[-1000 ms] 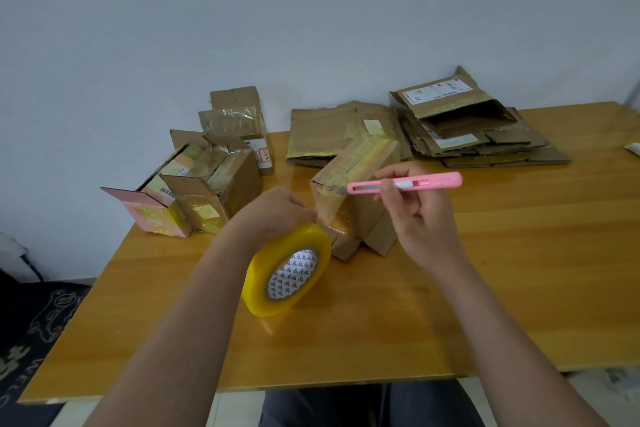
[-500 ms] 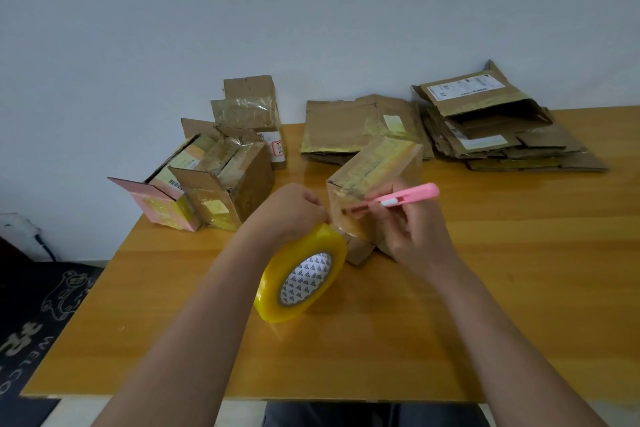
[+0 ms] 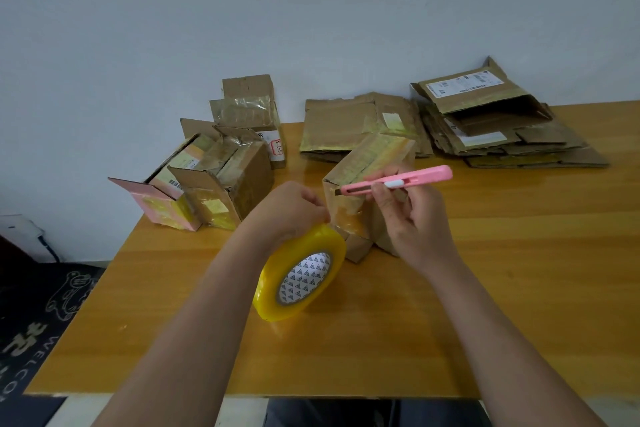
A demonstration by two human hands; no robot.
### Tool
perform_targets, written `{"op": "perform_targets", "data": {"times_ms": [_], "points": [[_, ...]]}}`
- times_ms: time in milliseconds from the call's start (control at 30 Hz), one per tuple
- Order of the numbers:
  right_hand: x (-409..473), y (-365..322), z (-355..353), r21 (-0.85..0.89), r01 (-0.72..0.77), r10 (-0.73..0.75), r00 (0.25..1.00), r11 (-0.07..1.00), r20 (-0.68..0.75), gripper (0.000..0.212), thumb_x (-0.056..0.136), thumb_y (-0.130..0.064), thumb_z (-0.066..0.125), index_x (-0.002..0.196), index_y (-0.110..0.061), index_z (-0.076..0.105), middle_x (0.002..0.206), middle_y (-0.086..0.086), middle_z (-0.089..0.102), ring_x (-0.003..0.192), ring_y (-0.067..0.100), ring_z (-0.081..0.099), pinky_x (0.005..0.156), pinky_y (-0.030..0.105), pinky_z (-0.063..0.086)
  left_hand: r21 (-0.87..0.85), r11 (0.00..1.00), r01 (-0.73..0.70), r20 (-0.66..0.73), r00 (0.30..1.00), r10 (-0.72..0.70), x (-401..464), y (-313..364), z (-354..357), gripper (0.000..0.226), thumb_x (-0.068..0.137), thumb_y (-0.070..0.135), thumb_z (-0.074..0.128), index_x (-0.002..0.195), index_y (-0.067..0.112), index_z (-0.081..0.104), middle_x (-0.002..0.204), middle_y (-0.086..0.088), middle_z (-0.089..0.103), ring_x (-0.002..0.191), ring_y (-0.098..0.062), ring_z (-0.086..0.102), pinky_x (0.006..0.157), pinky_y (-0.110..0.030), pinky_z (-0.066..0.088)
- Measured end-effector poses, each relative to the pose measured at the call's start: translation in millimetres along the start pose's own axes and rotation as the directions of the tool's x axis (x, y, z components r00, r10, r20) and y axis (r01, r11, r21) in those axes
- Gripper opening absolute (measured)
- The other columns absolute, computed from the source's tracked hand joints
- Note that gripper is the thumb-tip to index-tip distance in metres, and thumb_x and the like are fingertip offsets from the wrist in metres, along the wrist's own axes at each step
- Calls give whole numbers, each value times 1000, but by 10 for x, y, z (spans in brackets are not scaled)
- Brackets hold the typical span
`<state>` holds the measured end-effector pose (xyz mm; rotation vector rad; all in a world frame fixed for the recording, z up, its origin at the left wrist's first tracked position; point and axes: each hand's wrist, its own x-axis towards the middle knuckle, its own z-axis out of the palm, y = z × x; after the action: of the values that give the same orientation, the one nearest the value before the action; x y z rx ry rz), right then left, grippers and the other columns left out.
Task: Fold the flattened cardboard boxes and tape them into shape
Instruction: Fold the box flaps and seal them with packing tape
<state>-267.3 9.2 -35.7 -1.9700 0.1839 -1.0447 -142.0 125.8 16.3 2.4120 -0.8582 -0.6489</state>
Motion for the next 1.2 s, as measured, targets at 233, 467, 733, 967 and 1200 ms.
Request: {"op": "perform_targets", "data": {"times_ms": [233, 467, 733, 967, 1200], "points": [[-49, 138, 85, -298, 65, -40, 995, 952, 88, 8, 95, -14, 60, 90, -15, 66, 80, -26, 49, 72, -7, 55, 55, 10, 40, -17, 1000, -6, -31, 999, 5, -13, -29, -3, 15, 92, 25, 65, 93, 14, 76, 82, 1, 60, 71, -8, 49, 58, -21, 37], [-22, 55, 18, -35, -67, 65, 996, 997, -61, 15, 96, -28, 54, 86, -21, 63, 73, -1, 64, 60, 16, 59, 48, 23, 44, -117, 993, -5, -71, 997, -3, -101, -114, -2, 15, 90, 25, 67, 91, 13, 75, 100, -13, 68, 74, -14, 51, 62, -24, 41], [-199, -46, -344, -317, 88, -156, 968, 944, -196, 16, 101, -22, 47, 103, -12, 60, 84, -4, 59, 70, 14, 58, 54, 24, 46, -128, 991, -46, -144, 989, 28, -188, -148, 9, 14, 90, 27, 68, 84, 16, 74, 77, -1, 61, 69, -11, 52, 58, -25, 41], [-592, 207, -628, -928, -27, 207, 977, 372, 54, 22, 91, -9, 59, 112, -15, 63, 103, 4, 63, 97, 21, 52, 67, 27, 37, -63, 995, -73, -170, 983, 61, -246, -105, 43, 22, 93, 24, 65, 71, 24, 66, 74, 0, 60, 69, -11, 51, 57, -25, 38], [-649, 175, -545, -958, -85, 484, 873, 273, 60, 31, 92, -12, 54, 122, -19, 58, 117, 4, 55, 114, 23, 45, 87, 30, 41, -98, 990, -100, -195, 978, 79, -279, -156, 55, 20, 91, 28, 67, 72, 24, 69, 65, -1, 58, 59, -15, 47, 50, -24, 37]]}}
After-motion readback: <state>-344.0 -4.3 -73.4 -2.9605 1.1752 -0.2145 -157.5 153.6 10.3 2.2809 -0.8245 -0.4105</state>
